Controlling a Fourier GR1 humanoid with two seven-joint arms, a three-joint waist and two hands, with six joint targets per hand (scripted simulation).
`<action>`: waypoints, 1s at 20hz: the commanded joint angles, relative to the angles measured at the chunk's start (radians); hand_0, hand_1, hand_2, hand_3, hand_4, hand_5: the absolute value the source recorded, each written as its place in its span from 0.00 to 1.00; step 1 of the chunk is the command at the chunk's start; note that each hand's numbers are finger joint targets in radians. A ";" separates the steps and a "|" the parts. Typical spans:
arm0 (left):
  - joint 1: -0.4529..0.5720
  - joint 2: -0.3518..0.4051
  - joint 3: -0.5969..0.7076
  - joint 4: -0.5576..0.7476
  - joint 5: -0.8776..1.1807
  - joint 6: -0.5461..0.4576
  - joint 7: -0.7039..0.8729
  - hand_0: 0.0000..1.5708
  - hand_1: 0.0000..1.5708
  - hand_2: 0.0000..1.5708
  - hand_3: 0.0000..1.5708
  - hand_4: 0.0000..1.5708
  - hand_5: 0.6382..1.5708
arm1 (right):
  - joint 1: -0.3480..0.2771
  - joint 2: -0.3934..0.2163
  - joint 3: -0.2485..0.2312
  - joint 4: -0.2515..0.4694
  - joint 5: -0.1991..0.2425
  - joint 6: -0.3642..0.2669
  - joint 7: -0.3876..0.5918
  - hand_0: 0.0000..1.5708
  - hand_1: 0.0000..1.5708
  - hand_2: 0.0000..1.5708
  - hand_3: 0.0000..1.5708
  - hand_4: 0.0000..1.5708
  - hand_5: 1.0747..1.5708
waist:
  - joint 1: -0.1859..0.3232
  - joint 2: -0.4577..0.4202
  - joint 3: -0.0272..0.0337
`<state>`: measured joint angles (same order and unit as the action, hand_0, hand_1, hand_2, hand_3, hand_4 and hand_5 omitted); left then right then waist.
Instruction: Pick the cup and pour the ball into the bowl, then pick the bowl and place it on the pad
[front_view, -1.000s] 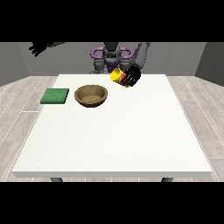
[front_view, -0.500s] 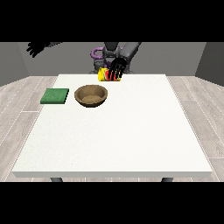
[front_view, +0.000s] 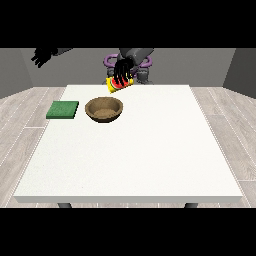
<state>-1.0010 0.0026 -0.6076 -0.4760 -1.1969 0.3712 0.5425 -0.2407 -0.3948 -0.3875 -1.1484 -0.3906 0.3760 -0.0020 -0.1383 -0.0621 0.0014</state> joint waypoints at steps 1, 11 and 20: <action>-0.059 -0.003 -0.068 0.021 -0.099 -0.108 0.066 0.77 0.77 1.00 1.00 0.67 1.00 | -0.002 0.015 0.016 0.004 0.019 0.000 -0.028 0.00 0.00 0.00 0.18 0.44 0.96 | -0.011 0.002 -0.0005; -0.009 0.005 -0.132 -0.139 -0.147 -0.321 0.035 0.00 0.00 0.68 0.98 0.71 1.00 | -0.033 0.060 0.055 -0.007 0.038 -0.057 0.001 0.00 0.00 0.00 0.03 0.45 0.95 | -0.006 -0.006 -0.0015; 0.109 0.112 0.227 -0.417 0.258 -0.061 -0.166 0.60 0.60 0.87 0.69 0.83 0.98 | -0.022 0.008 -0.024 0.048 0.049 -0.144 0.002 0.00 0.00 0.00 0.07 0.47 0.96 | 0.201 -0.033 -0.0076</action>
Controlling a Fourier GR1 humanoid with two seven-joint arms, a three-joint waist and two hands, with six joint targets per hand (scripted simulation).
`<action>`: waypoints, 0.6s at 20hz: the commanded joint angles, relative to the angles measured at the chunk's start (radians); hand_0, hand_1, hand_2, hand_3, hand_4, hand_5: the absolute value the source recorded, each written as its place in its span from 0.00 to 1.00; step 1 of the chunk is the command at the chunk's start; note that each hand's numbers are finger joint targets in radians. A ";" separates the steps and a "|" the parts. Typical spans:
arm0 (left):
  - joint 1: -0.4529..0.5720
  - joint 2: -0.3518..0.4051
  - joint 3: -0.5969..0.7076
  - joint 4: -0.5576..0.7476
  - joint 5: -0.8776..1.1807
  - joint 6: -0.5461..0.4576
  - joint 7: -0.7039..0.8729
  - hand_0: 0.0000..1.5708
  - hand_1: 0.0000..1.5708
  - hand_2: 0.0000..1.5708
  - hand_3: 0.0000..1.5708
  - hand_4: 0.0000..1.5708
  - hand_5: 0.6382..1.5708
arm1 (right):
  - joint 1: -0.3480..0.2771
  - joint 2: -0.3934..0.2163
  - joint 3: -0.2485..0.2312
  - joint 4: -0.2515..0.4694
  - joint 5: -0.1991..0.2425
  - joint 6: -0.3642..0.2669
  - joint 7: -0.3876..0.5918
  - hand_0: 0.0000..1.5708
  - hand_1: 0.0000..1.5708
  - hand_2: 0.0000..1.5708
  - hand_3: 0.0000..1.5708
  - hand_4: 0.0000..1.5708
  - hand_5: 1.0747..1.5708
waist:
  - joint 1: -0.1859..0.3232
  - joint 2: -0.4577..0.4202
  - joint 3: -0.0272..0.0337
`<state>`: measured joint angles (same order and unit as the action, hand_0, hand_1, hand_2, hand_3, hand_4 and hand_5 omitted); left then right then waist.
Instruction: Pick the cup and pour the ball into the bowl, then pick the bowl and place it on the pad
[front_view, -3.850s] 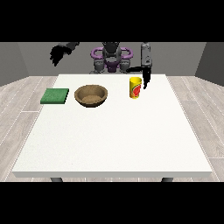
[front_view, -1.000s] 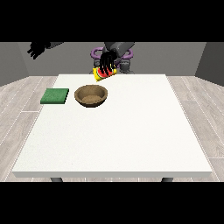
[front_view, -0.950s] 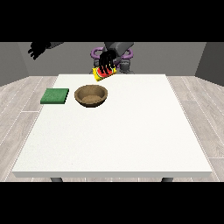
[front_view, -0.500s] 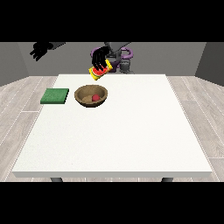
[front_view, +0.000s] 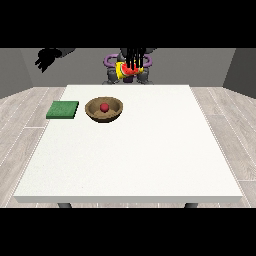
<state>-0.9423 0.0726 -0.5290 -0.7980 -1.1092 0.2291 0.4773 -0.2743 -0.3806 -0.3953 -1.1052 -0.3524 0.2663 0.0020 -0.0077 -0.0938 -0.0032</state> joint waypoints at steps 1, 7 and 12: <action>0.041 0.041 0.214 -0.122 0.242 0.088 -0.119 0.51 0.51 0.76 0.56 0.83 0.98 | -0.006 -0.004 -0.018 0.000 0.012 -0.050 -0.001 0.00 0.00 0.00 0.07 0.48 0.97 | 0.087 0.013 -0.0050; 0.051 0.013 0.534 -0.288 0.675 0.028 -0.235 0.00 0.00 0.00 0.00 0.71 1.00 | -0.001 0.023 -0.031 0.015 0.032 -0.115 -0.034 0.00 0.00 0.00 0.00 0.50 0.97 | 0.182 0.056 -0.0106; 0.012 0.094 0.712 -0.350 0.977 -0.230 -0.320 0.00 0.00 0.00 0.00 0.67 1.00 | 0.009 0.110 -0.014 0.035 0.051 -0.173 -0.087 0.00 0.00 0.00 0.00 0.48 0.98 | 0.251 0.118 -0.0007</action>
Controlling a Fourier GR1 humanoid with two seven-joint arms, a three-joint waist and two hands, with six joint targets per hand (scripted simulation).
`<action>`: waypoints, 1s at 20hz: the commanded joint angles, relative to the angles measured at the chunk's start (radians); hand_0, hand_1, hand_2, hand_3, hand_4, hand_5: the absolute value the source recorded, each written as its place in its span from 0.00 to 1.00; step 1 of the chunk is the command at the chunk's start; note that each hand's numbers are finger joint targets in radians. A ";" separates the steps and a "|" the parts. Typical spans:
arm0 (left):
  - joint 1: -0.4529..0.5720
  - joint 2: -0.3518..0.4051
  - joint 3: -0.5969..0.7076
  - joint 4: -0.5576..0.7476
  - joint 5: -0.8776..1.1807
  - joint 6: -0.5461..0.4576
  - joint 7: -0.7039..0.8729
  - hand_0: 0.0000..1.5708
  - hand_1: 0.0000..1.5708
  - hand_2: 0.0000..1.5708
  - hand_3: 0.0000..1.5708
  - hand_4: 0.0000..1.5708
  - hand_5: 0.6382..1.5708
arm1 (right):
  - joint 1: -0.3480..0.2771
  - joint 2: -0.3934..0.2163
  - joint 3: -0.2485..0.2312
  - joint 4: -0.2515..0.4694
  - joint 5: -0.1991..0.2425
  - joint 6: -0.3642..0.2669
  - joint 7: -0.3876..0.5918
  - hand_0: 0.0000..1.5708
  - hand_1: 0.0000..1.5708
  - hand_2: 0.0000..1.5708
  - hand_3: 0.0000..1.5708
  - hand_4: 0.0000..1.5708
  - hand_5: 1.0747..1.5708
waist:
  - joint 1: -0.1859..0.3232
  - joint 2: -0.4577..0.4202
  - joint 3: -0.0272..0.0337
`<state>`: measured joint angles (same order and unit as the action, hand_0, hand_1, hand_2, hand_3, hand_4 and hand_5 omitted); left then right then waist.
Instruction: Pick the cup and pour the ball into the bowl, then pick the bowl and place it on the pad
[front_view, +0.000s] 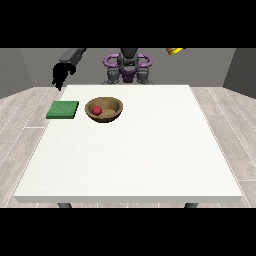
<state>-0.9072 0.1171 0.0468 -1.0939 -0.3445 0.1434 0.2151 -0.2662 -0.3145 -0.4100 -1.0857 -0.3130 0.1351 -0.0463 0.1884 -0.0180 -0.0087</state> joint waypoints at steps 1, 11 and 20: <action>-0.018 0.088 0.175 -0.041 0.258 -0.197 -0.049 0.00 0.00 0.00 0.00 0.67 1.00 | 0.028 0.062 -0.006 0.019 0.002 -0.040 -0.052 0.00 0.00 0.00 0.00 0.46 0.99 | 0.035 0.049 0.0059; 0.022 0.247 0.282 -0.091 0.468 -0.442 -0.004 0.00 0.00 0.00 0.00 0.65 0.99 | -0.098 0.072 -0.029 0.238 0.009 -0.067 -0.189 0.00 0.00 0.00 0.00 0.45 0.99 | 0.098 0.144 0.0095; 0.065 0.338 0.325 -0.179 0.517 -0.447 -0.005 0.00 0.00 0.00 0.00 0.64 0.96 | -0.207 0.079 -0.018 0.421 0.011 -0.022 -0.344 0.00 0.00 0.00 0.00 0.35 0.97 | 0.047 0.233 0.0100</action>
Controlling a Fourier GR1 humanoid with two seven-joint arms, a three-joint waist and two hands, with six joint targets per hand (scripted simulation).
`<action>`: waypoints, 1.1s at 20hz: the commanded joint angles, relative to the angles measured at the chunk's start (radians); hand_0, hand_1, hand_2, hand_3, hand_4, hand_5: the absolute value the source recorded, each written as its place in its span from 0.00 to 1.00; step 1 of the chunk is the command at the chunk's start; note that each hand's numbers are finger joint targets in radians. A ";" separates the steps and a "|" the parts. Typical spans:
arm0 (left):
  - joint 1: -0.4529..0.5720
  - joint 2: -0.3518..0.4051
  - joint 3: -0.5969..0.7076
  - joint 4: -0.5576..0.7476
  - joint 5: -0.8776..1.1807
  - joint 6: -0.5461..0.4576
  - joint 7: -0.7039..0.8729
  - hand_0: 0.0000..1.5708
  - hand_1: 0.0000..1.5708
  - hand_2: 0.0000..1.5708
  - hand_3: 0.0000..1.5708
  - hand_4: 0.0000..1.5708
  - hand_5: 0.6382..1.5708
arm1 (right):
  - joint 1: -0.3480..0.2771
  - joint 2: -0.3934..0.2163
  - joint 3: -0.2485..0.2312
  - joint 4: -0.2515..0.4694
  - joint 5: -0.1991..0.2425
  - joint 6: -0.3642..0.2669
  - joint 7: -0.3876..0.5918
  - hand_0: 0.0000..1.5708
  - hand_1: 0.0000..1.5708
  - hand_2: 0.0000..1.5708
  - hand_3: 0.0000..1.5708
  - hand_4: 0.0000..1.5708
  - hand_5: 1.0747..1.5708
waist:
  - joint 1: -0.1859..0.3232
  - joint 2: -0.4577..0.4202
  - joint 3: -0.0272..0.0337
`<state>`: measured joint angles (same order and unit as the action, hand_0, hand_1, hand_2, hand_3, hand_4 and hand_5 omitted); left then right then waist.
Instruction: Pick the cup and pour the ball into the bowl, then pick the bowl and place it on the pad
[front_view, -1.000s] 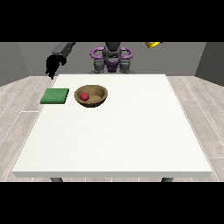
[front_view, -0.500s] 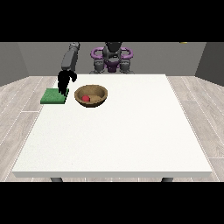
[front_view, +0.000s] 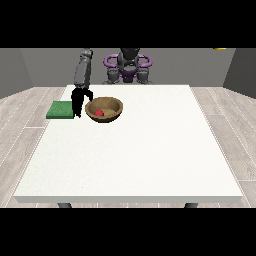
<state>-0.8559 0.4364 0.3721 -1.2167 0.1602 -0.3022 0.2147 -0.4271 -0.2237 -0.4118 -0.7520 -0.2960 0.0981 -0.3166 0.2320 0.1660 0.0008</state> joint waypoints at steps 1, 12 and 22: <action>-0.009 0.037 0.017 -0.047 0.022 0.012 0.014 0.00 0.00 0.00 0.00 0.65 0.96 | -0.066 -0.030 -0.015 0.103 -0.003 0.022 -0.070 0.00 0.00 0.00 0.00 0.34 0.96 | -0.010 0.070 0.0005; 0.022 0.119 0.063 -0.133 0.124 -0.039 0.046 0.00 0.00 0.00 0.00 0.65 0.97 | -0.127 -0.002 -0.012 0.231 0.006 0.014 -0.217 0.00 0.00 0.00 0.00 0.29 0.95 | -0.001 0.133 0.0006; 0.072 0.164 0.109 -0.122 0.188 -0.083 0.047 0.00 0.00 0.00 0.00 0.65 0.96 | -0.105 -0.021 -0.040 0.295 0.002 -0.135 -0.122 0.56 0.56 0.37 0.00 0.39 0.88 | 0.019 0.141 -0.0004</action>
<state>-0.7896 0.5849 0.4605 -1.3309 0.3223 -0.3711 0.2655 -0.5533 -0.2263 -0.4166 -0.5438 -0.2818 0.0428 -0.5235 0.2265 0.2530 -0.0201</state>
